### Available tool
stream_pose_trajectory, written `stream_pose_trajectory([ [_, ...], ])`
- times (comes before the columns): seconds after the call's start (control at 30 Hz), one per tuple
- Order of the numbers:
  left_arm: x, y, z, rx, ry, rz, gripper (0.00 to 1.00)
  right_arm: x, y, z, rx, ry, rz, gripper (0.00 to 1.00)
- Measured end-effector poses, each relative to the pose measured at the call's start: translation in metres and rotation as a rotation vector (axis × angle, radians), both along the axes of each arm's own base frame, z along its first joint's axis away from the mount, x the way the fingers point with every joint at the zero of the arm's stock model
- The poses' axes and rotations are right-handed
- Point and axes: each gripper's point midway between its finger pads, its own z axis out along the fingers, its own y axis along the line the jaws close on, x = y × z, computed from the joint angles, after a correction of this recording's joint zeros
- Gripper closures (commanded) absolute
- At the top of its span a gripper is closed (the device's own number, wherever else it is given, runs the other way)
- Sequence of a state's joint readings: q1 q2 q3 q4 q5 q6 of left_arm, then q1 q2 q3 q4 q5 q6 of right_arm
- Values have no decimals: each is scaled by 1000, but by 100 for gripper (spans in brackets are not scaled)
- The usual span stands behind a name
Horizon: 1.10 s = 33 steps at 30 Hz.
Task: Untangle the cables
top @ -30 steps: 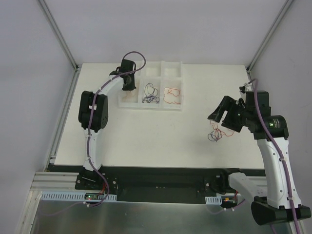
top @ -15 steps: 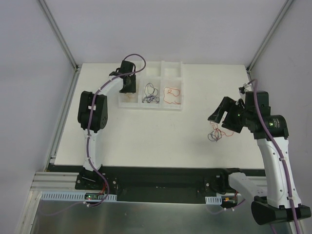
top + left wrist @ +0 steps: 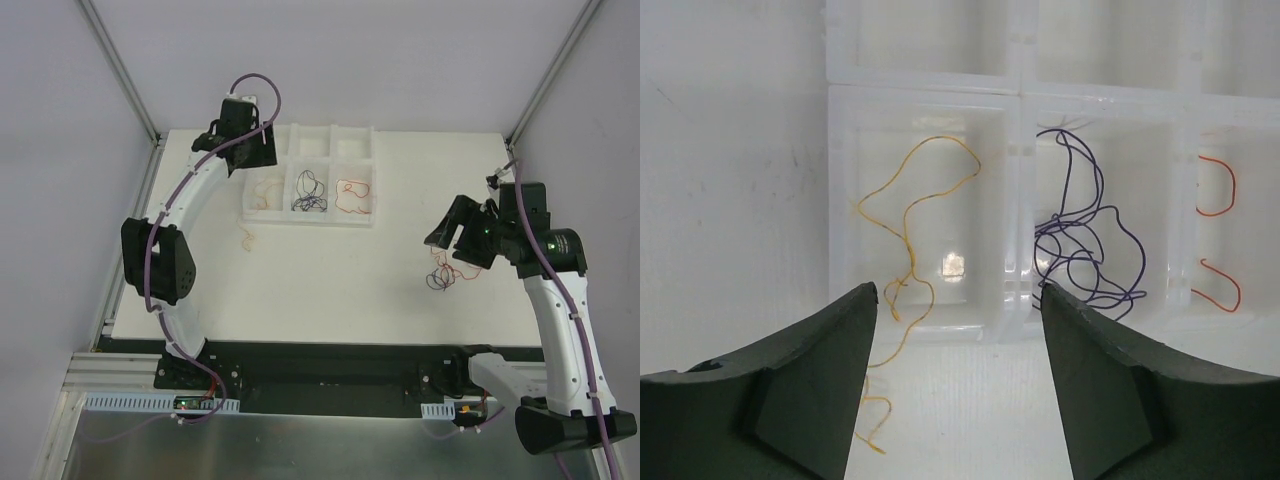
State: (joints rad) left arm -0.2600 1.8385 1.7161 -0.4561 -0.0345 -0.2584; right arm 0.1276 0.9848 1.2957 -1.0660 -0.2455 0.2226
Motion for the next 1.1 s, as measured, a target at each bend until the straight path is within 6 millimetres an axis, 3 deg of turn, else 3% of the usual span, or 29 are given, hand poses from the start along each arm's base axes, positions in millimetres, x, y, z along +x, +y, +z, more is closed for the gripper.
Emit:
stream_pose_trajectory([
  [0.1, -4, -1, -4, -12, 17, 1, 37, 0, 0, 0, 2, 1, 2, 23],
  [0.2, -16, 2, -27, -8, 82, 17, 34, 0, 0, 0, 2, 1, 2, 23],
  [0.4, -87, 29, -107, 30, 329, 85, 32, -4, 0, -4, 3, -1, 1, 23],
  [0.57, -116, 59, -140, 50, 423, 158, 38, -5, 0, -5, 2, 1, 1, 22],
  [0.73, -111, 73, -155, 89, 416, 160, 51, -4, 1, -7, 7, 12, 6, 23],
  [0.83, -99, 73, -167, 125, 409, 123, 70, -4, 2, -8, 9, 18, 9, 23],
  [0.9, -90, 72, -174, 140, 408, 98, 91, -4, 2, -8, 11, 18, 11, 23],
  [0.93, -86, 71, -178, 142, 407, 82, 96, -4, 2, -8, 12, 18, 11, 23],
  [1.1, -86, 68, -176, 134, 397, 58, 100, -4, 2, -8, 12, 17, 11, 23],
])
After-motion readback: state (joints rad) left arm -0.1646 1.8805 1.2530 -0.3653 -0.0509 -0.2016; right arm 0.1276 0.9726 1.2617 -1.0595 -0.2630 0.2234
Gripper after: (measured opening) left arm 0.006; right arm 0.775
